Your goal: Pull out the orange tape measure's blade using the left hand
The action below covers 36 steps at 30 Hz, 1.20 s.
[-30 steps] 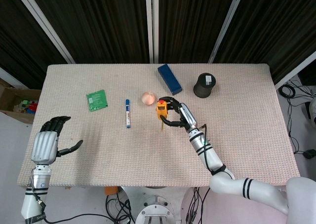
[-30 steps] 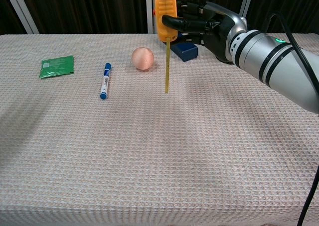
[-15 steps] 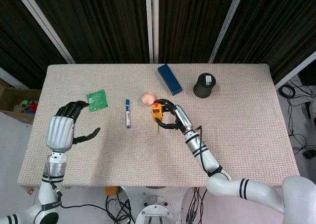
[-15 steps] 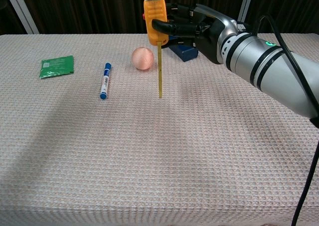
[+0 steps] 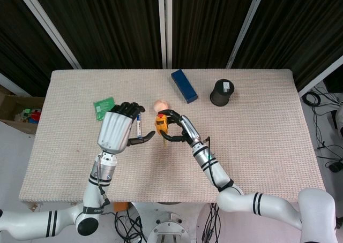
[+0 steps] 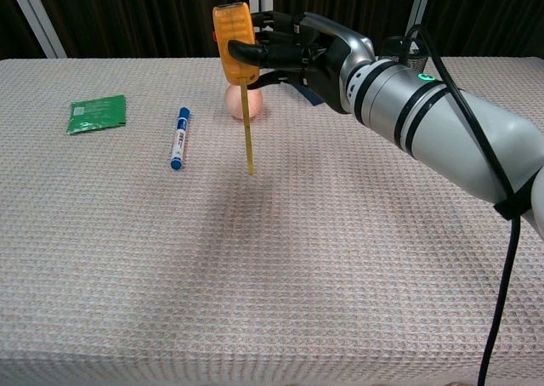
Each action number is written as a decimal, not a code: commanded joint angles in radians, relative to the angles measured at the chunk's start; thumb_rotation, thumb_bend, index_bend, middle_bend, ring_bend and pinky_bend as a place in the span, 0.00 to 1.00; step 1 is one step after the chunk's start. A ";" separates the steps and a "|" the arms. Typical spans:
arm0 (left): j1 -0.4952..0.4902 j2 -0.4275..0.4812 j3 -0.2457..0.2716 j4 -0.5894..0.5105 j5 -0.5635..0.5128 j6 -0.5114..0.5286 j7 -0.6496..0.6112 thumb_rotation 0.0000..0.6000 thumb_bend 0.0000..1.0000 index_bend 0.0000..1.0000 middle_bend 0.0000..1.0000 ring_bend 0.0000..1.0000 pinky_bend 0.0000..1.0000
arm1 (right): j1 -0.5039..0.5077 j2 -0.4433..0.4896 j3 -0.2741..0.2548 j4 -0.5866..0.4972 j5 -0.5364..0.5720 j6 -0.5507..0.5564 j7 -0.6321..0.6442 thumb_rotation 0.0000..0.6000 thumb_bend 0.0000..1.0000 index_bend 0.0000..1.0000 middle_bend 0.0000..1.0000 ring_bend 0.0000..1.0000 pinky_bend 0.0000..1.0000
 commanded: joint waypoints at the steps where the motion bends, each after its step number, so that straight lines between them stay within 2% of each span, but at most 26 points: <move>1: -0.047 -0.053 -0.013 0.020 -0.045 -0.019 0.053 0.40 0.15 0.45 0.46 0.43 0.62 | 0.005 -0.009 0.004 0.004 0.007 -0.002 -0.004 1.00 0.36 0.54 0.49 0.45 0.35; 10: -0.109 -0.114 -0.009 0.120 -0.106 -0.021 0.126 0.40 0.17 0.48 0.47 0.44 0.63 | 0.005 -0.010 0.008 -0.004 0.007 -0.001 -0.012 1.00 0.36 0.54 0.49 0.45 0.35; 17: -0.120 -0.118 0.002 0.142 -0.138 -0.017 0.113 0.45 0.20 0.48 0.47 0.44 0.63 | 0.000 -0.006 0.010 -0.011 0.007 0.000 -0.008 1.00 0.36 0.54 0.49 0.45 0.35; 30: -0.138 -0.104 0.013 0.149 -0.152 -0.001 0.078 0.60 0.30 0.51 0.49 0.46 0.64 | -0.003 -0.003 0.009 -0.015 0.007 -0.005 -0.003 1.00 0.36 0.54 0.49 0.45 0.35; 36: -0.143 -0.102 0.024 0.156 -0.158 0.001 0.069 0.72 0.33 0.53 0.51 0.48 0.65 | -0.005 -0.002 0.008 -0.015 0.006 -0.005 -0.004 1.00 0.36 0.54 0.49 0.45 0.35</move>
